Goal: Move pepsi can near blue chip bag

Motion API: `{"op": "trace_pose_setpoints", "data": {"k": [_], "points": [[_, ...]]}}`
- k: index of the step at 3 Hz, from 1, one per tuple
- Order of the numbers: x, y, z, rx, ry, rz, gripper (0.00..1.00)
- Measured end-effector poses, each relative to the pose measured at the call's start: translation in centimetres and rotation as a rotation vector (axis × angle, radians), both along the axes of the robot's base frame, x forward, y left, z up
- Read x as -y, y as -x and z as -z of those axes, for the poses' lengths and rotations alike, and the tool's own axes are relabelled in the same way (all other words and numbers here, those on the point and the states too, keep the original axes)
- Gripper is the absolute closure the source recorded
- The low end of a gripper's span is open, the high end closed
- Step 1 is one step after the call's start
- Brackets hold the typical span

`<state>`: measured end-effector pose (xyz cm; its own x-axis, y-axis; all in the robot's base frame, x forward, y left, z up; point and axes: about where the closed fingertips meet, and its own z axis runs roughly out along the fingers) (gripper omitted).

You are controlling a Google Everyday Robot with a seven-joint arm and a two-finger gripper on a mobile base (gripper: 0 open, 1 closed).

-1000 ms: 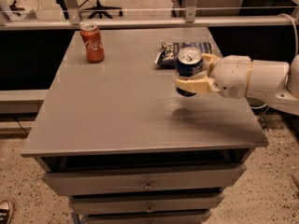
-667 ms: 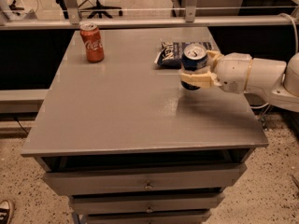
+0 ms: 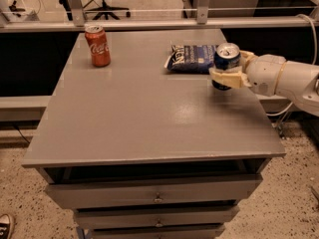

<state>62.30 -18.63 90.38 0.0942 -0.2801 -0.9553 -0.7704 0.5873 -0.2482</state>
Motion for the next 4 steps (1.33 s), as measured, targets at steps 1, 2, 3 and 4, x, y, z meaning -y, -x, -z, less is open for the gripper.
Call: {"op": "trace_pose_setpoints", "data": {"k": [1,2,3,4], "points": [[2.7,-0.5,-0.1,0.004,-0.017,0.053,1.00],[4.6,-1.2,0.5,0.000,-0.061,0.091,0.85],[6.1,-2.6,1.3,-0.007,-0.113,0.123,0.62],[6.8,-4.0,2.3,-0.025,-0.145,0.146,0.38]]}}
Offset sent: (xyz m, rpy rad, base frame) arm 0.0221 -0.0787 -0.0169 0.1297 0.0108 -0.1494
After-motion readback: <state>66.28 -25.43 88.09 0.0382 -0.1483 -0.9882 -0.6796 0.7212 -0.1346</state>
